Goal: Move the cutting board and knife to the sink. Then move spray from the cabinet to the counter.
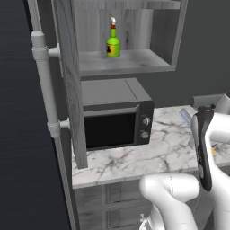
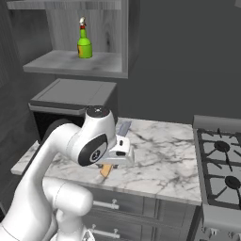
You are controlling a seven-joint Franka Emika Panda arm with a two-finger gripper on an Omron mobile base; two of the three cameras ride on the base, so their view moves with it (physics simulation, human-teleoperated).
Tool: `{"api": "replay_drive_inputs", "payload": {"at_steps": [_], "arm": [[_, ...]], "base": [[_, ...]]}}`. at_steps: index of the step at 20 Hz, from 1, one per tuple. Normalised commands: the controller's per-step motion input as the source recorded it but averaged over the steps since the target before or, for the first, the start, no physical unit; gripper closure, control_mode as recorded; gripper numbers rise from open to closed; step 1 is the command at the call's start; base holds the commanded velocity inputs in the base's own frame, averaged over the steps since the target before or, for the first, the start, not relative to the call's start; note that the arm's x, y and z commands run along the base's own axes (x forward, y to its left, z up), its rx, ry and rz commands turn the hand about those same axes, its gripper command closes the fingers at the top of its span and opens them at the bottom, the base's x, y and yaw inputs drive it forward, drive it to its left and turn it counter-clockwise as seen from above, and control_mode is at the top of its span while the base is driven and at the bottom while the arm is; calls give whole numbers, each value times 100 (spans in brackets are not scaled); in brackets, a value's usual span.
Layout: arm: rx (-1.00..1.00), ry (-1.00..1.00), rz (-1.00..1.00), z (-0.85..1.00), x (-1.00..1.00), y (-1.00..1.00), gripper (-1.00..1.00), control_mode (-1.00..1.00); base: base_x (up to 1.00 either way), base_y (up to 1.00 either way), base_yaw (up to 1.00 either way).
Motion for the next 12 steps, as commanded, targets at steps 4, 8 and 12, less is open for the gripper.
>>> {"api": "replay_drive_inputs", "payload": {"at_steps": [4, 8, 12], "arm": [[0, 0, 0, 0, 0, 0, 100, -100], [0, 0, 0, 0, 0, 0, 100, -100], [0, 0, -1, 0, -10, 0, 100, 100]], "base": [[0, 0, 0], [0, 0, 0], [-9, 0, -1]]}}
